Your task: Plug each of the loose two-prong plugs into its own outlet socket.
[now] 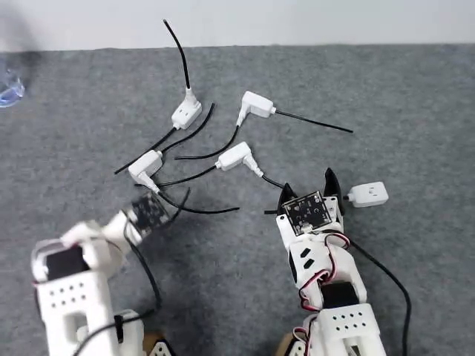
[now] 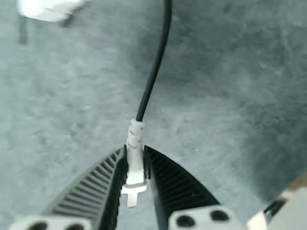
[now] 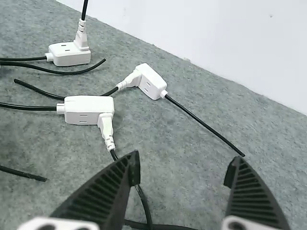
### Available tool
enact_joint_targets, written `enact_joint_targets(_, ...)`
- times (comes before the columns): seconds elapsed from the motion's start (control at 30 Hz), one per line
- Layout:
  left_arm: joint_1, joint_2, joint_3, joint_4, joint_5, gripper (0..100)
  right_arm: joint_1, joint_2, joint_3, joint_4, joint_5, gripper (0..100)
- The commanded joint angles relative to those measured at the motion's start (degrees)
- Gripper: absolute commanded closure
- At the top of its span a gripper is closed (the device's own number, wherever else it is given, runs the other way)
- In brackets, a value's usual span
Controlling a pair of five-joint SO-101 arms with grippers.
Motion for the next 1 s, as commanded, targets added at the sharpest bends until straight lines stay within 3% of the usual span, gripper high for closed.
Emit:
enact_joint_targets(0.0, 0.35, -9.14, 8.92, -3.87, 0.44, 98, -0.31, -0.04, -0.97, -0.75, 0.7, 72.5)
enact_joint_targets(0.1, -0.09, -14.51, 10.59, -3.52, 0.7, 93, -0.22, -0.04, -1.05, -0.75, 0.7, 72.5)
enact_joint_targets(0.3, -3.34, -27.25, 10.86, 0.97, -0.18, 64, -0.22, -0.04, -1.14, -0.66, 0.79, 72.5)
enact_joint_targets(0.4, -3.34, -33.85, 10.68, 2.55, -1.32, 61, 0.31, 0.4, -2.2, -0.22, 0.53, 72.5)
enact_joint_targets(0.6, -2.99, -43.96, 12.79, 1.41, 17.76, 61, 3.3, -0.04, -13.27, 16.4, -7.12, 72.5)
enact_joint_targets(0.83, -3.34, -46.42, 26.95, -16.7, 37.8, 61, 4.7, 0.48, -32.88, 38.73, -7.74, 72.5)
enact_joint_targets(0.97, -5.89, -46.68, 28.88, -19.78, 44.22, 61, 7.25, 0.57, -41.76, 47.69, -6.15, 72.5)
